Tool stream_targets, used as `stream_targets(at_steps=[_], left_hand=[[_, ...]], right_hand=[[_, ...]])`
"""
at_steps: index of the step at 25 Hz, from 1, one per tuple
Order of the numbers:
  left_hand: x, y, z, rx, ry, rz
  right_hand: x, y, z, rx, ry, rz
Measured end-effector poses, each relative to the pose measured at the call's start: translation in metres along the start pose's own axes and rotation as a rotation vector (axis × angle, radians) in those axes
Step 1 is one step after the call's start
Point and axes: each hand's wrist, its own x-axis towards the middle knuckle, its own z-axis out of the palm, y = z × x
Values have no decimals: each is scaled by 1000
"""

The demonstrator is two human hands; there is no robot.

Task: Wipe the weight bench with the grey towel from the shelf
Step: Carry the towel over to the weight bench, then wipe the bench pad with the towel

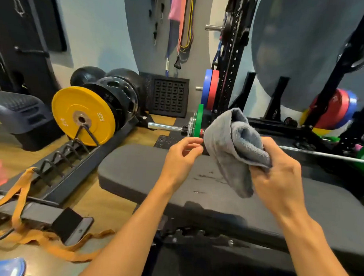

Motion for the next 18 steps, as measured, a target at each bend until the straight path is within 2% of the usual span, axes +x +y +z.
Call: stream_targets(at_steps=[3,5,8,10,13,18], left_hand=[[13,-66,-34,207,55,-86],[31,-99,-63,453,48,-167],[49,-137,-100,837,-93,-280],[55,-154,-106,953,-180,-232],[56,-163,-98,1004,-234,-127],[57,-174,-100,1034,-205,-63]], right_hand=[[-31,27,29,-394,58,15],[-46,41,53,-619,-38,24],[-75,53,99,-700,-399,150],[-73,62,126,-785,-530,270],[-60,72,159,-849,-577,302],[-37,86,163,-763,-695,380]])
